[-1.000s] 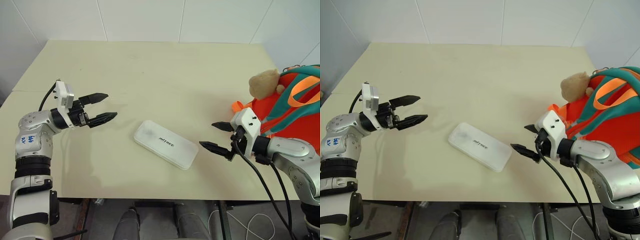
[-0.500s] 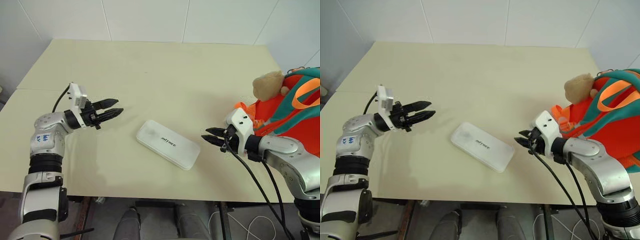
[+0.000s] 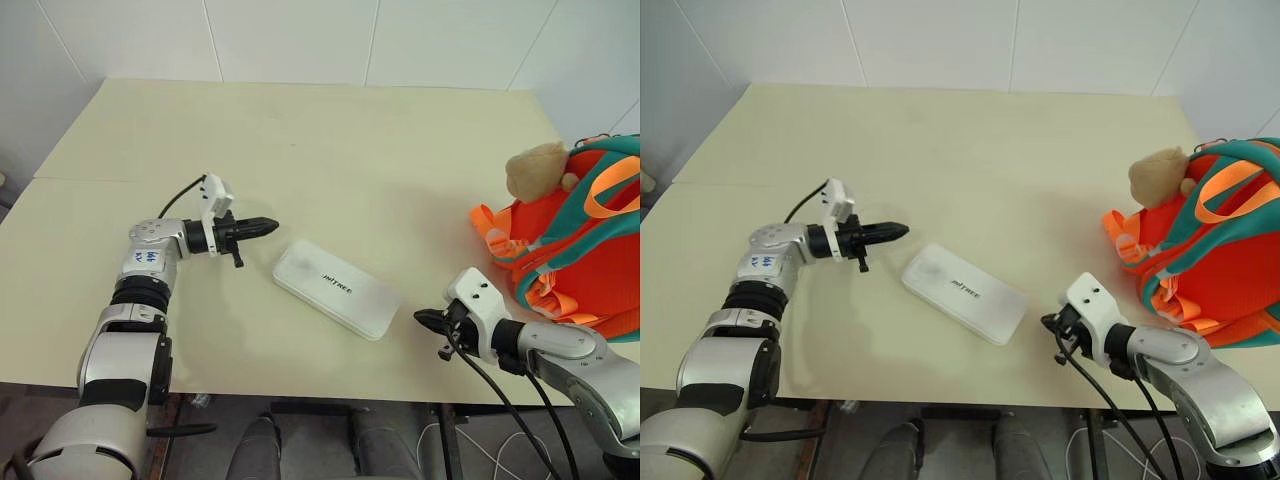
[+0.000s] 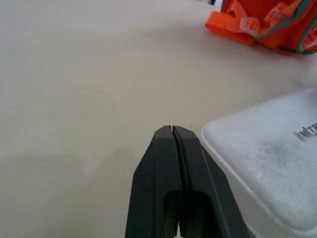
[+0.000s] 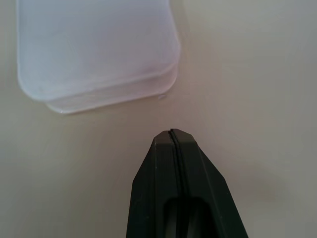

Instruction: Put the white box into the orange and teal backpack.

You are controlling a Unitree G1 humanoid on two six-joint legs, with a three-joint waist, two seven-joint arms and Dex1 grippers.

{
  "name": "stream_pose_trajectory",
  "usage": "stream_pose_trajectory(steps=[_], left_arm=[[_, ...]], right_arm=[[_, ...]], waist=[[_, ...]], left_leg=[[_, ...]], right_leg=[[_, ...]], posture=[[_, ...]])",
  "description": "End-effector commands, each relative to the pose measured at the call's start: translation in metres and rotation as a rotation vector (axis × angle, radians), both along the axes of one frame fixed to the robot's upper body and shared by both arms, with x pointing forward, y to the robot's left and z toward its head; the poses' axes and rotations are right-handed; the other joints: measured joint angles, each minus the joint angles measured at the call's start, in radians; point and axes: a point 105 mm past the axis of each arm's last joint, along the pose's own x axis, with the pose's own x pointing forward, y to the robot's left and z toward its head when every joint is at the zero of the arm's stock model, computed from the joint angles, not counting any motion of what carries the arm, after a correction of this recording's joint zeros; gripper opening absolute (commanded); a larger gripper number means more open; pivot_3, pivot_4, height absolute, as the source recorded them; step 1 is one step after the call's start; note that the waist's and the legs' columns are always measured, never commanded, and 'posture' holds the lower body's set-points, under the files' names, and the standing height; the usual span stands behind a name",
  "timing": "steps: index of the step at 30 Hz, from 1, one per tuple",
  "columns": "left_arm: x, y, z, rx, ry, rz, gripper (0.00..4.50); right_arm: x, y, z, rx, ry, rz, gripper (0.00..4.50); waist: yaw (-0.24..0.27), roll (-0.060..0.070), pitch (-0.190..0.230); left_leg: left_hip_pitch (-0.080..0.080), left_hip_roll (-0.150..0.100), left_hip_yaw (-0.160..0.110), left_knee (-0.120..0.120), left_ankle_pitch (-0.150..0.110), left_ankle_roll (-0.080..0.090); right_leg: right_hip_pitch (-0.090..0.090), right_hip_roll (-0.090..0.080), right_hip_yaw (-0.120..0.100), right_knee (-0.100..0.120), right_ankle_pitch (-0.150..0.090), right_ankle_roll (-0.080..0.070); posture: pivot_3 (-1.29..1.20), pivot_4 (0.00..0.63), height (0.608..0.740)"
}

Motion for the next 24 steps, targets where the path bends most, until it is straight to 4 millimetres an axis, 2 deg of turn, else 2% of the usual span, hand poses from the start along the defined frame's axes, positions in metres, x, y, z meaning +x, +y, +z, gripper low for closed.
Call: stream_pose_trajectory(steps=[1,9,16,24], left_arm=[[-0.004,-0.006,-0.006,0.079,0.044,-0.068,0.03],[-0.015,-0.017,-0.015,0.149,0.133,-0.173,0.03],[-0.020,-0.017,-0.005,0.154,0.108,-0.208,0.03],[-0.043,-0.015,-0.001,0.238,0.110,-0.275,0.03]], right_arm=[[-0.006,0.008,0.004,-0.007,-0.013,0.021,0.00],[-0.004,0.021,0.000,-0.007,-0.002,0.054,0.00],[0.004,0.031,0.006,-0.005,-0.047,0.089,0.00],[0.014,0.036,0.012,-0.017,-0.078,0.137,0.00]], waist=[[0.000,0.000,0.000],[0.002,0.000,0.000],[0.000,0.000,0.000],[0.000,0.000,0.000]], left_leg=[[0.000,0.000,0.000,0.000,0.000,0.000],[0.000,0.000,0.000,0.000,0.000,0.000],[0.000,0.000,-0.001,0.000,0.000,0.000],[0.000,0.000,-0.001,-0.001,0.000,0.000]], right_leg=[[0.000,0.000,0.000,0.000,0.000,0.000],[0.000,0.000,0.000,0.000,0.000,0.000],[0.000,0.000,0.000,0.000,0.000,0.000],[0.000,0.000,0.000,0.000,0.000,0.000]], posture=[[0.00,0.150,0.740],[0.00,0.150,0.740],[0.00,0.150,0.740],[0.00,0.150,0.740]])
